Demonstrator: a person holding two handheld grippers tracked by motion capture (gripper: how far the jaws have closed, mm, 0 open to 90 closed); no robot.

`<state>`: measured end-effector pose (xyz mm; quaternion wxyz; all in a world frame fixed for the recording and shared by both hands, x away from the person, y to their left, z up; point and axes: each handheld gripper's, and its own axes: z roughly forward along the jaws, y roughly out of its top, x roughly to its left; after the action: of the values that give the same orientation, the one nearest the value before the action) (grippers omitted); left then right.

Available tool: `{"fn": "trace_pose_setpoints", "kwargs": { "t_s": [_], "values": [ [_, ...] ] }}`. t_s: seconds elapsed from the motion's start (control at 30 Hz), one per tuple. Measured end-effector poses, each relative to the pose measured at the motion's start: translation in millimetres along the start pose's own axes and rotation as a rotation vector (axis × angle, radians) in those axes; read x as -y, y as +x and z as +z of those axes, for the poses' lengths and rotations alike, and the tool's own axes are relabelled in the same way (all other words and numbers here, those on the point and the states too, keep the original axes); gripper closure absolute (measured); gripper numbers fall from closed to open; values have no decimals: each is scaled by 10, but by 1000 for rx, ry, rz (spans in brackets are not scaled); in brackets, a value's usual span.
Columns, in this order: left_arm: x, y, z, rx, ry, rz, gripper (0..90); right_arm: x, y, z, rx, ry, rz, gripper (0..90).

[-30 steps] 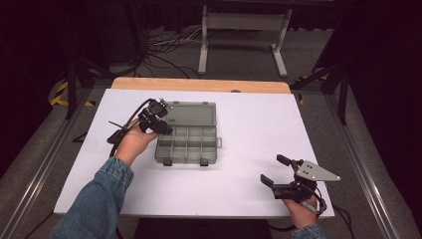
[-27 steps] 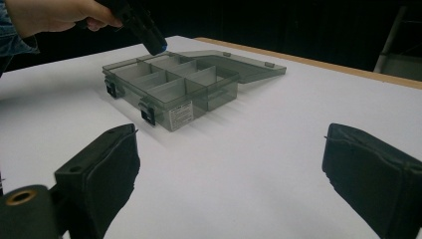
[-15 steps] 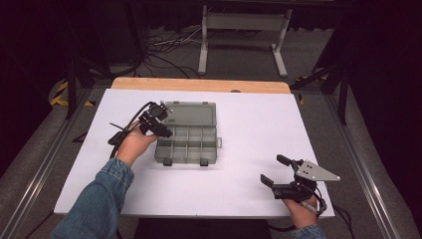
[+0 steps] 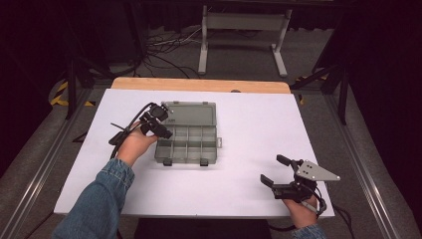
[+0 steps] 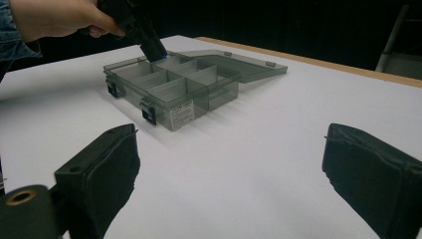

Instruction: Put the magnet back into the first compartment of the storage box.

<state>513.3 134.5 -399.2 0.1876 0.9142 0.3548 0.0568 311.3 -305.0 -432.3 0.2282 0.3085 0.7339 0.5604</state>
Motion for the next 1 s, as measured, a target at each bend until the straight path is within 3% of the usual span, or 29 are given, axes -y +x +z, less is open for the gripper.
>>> {"fn": "trace_pose_setpoints", "kwargs": {
  "t_s": [0.27,0.5,0.67,0.77,1.0],
  "values": [
    [18,-37,-117,9,-49,4,489,-6,0,-4,1,-2,-2,85],
    [67,-134,-354,28,-161,22,339,-9,1,-10,5,-4,2,84],
    [108,-203,-463,33,-196,33,269,-8,-1,4,4,-1,4,85],
    [160,-278,-571,36,-249,47,196,-12,-4,3,7,-1,-2,85],
    [321,-408,-758,40,-363,65,137,-22,-12,-22,16,-16,-4,82]
  ]
}}
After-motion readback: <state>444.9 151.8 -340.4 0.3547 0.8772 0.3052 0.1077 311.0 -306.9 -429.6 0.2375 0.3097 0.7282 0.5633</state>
